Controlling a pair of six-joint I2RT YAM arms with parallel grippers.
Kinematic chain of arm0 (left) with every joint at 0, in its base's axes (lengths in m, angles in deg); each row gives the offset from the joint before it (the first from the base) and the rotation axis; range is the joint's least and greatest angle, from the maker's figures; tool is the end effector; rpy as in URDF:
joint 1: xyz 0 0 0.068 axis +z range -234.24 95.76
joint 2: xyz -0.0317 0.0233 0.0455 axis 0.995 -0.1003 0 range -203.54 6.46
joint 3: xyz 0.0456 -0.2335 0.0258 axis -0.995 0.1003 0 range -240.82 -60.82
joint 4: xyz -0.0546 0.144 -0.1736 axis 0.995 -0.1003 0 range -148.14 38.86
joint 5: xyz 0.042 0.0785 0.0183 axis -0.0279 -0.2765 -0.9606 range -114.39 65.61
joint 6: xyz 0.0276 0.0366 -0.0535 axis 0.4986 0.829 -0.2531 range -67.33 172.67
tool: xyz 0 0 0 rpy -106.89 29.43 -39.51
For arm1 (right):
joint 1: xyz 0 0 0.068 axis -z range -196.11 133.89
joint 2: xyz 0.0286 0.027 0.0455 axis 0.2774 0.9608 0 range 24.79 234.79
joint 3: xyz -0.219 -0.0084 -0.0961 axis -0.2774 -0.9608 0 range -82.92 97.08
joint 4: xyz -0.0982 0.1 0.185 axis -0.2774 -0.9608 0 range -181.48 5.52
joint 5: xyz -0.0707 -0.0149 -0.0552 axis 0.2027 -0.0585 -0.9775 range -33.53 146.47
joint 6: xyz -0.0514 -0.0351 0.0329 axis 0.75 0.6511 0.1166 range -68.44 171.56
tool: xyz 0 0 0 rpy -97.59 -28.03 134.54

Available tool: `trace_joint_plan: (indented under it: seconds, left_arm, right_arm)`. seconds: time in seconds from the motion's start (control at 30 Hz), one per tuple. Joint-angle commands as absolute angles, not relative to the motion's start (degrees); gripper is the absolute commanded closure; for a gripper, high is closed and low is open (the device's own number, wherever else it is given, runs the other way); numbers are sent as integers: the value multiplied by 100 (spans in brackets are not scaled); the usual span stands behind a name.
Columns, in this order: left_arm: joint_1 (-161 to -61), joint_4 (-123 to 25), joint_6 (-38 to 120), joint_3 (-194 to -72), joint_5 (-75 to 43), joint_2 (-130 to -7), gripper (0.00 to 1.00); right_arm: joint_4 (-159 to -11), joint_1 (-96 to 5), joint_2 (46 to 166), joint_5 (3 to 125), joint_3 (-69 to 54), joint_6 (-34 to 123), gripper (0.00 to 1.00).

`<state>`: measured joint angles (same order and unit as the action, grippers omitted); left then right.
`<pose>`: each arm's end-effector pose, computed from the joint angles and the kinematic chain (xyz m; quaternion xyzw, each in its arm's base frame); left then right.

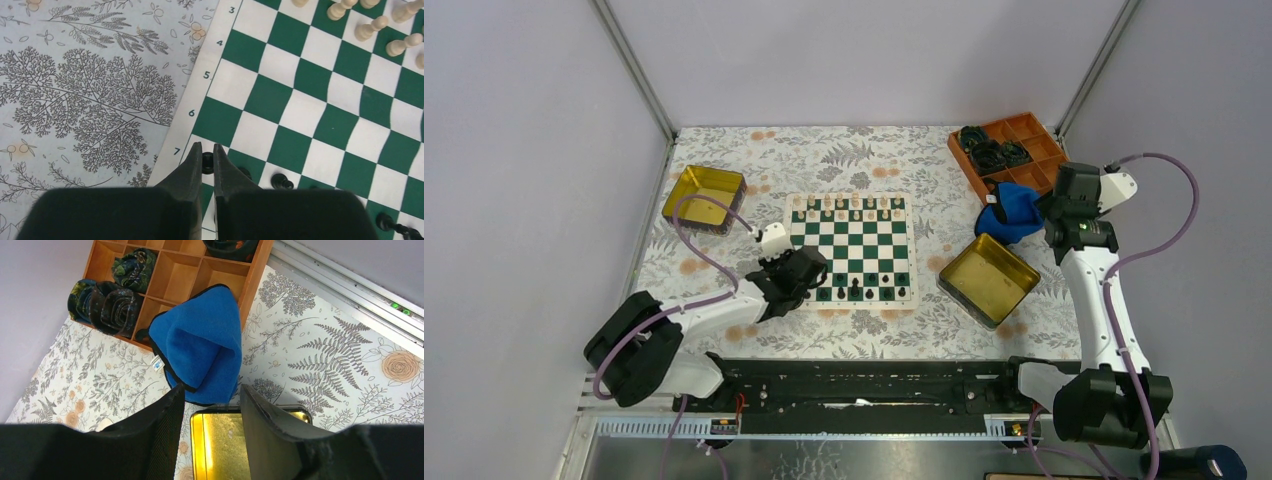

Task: Set up the chess pieces on the board
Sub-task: Place the chess piece on the chessboard.

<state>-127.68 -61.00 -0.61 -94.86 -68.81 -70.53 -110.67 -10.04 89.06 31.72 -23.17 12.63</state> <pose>0.1984 -0.1324 0.1437 -0.1953 0.8639 0.0174 0.4639 0.2426 -0.0500 0.2985 0.4228 0.7438 -0.0420 0.5160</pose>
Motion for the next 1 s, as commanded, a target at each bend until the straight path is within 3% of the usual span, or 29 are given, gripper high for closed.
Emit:
trace_joint_plan:
  seconds: [0.0,0.97]
  left_arm:
    - [-12740,-6159,-481,-9363,-7271,-7168,100]
    - [-12737,-5481,-92,-9585,-7194,-8043,100]
  right_arm:
    - [-10789,-1044,8937,3219,-2297,1236,48]
    - [-10737,-1250,9132,3151,-2228,1302,47]
